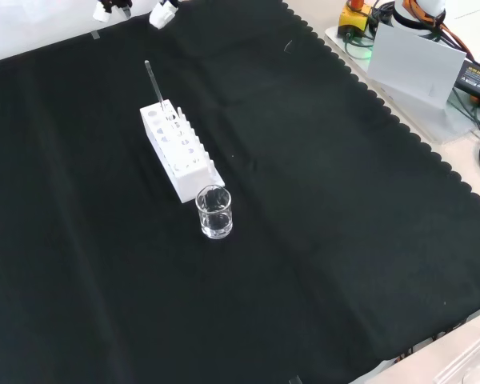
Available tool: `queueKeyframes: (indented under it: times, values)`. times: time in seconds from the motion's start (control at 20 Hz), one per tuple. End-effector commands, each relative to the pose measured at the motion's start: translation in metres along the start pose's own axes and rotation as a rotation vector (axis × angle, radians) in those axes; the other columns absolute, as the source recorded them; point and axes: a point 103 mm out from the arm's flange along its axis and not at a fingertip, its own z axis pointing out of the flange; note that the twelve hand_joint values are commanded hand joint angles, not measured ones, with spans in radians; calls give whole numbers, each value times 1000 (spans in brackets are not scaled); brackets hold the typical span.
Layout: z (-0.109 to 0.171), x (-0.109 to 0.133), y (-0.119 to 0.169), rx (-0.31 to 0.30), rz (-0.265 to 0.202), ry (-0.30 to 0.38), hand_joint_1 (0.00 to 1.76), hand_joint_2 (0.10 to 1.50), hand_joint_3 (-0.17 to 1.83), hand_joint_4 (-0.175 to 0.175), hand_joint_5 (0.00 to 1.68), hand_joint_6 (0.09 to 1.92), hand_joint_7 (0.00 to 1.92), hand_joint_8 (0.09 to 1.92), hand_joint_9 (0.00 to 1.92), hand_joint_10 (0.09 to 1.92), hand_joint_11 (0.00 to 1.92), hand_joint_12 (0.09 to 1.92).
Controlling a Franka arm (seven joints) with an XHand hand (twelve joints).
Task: Take the glass rod from the white test tube rack.
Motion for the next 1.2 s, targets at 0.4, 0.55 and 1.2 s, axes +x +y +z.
queueKeyframes:
  times: [0.4,0.55,1.2]
  values:
    - [16,0,-2,25,-11,11,642,891,528,-175,331,87,410,909,742,798,647,1258]
    - [16,-3,-4,25,-15,29,642,892,528,-175,337,87,422,909,784,797,687,1248]
    - [36,32,18,18,4,-12,643,887,530,-175,360,87,466,915,859,805,795,1224]
